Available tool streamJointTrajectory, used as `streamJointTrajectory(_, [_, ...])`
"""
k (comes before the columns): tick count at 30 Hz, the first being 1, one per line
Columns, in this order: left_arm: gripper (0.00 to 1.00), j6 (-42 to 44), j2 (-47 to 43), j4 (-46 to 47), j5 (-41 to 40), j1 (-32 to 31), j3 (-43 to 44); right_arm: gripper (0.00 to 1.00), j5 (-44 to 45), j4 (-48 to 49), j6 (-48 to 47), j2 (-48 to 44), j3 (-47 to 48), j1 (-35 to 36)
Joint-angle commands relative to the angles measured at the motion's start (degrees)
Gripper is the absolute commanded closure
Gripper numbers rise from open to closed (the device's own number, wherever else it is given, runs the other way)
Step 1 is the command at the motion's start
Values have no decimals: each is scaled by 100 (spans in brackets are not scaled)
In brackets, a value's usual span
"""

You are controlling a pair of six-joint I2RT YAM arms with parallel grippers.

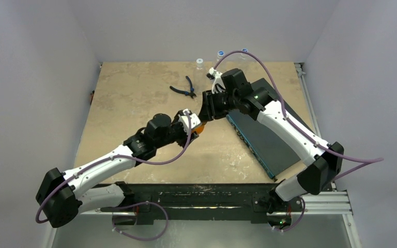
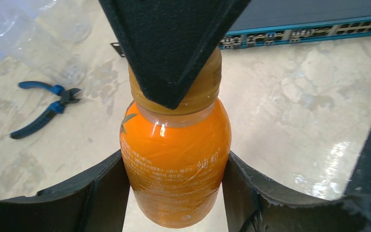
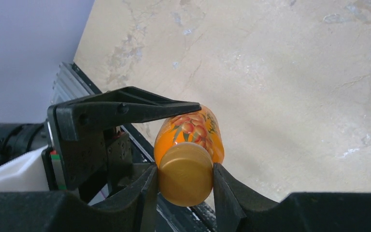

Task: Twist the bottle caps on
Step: Screw the bottle cap onto the plastic bottle.

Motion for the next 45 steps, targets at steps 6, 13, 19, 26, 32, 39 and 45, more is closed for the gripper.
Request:
streamJointTrajectory(6, [100, 442, -37, 1561, -827, -138, 333, 39, 443, 418, 1454, -33, 105, 174])
streamJointTrajectory(13, [100, -125, 187, 640, 1261, 535, 459, 1, 1239, 204, 666, -544, 646, -25])
streamJointTrajectory(19, [100, -449, 491, 72, 3785, 1104, 660, 1, 574, 447, -493, -1290, 166, -414])
streamJointTrajectory(26, [100, -503, 712, -499, 5330, 1235, 877, 9, -513, -429, -1919, -1319, -99, -303])
streamJointTrajectory(32, [100, -512, 833, -779, 5819, 1243, 906, 17, -1311, -278, -2076, -1548, -486, -253])
streamJointTrajectory(39, [100, -540, 858, -802, 5898, 1238, 903, 22, -1702, -290, -2125, -1439, -527, -51])
streamJointTrajectory(45, [100, -554, 832, -775, 5898, 1243, 901, 28, -1530, -312, -2125, -1257, -488, 114])
